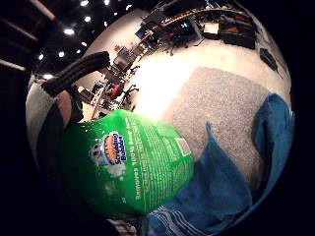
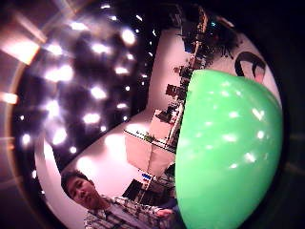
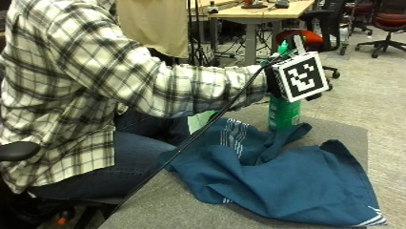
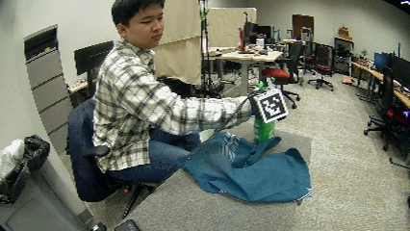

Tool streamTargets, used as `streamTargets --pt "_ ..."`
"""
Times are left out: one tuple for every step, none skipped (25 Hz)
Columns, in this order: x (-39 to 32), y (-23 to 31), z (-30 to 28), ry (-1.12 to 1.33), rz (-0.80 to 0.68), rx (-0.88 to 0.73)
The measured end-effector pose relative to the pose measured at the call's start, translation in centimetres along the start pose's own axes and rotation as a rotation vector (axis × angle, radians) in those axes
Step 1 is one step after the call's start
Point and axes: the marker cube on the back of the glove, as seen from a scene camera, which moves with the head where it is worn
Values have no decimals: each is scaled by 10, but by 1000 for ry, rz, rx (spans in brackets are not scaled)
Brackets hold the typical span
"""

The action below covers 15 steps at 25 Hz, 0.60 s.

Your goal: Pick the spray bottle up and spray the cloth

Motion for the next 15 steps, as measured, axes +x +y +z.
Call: streamTargets --pt "1 -1 0 -5 4 3" --pt "1 -2 0 -9 7 6" --pt "1 -2 0 -14 8 9" --pt "1 -3 0 -19 9 9" --pt "0 -3 0 -23 10 5" --pt "0 -2 -1 -25 12 -5" --pt "1 -1 -1 -27 15 -19" --pt "1 0 -1 -28 20 -36" --pt "2 1 -2 -30 26 -53" --pt "2 2 -2 -33 32 -69" --pt "3 3 -3 -38 37 -83" --pt "3 4 -4 -43 40 -94" --pt "3 5 -4 -47 41 -103" --pt "3 6 -4 -51 43 -110" --pt "3 7 -5 -52 44 -114"
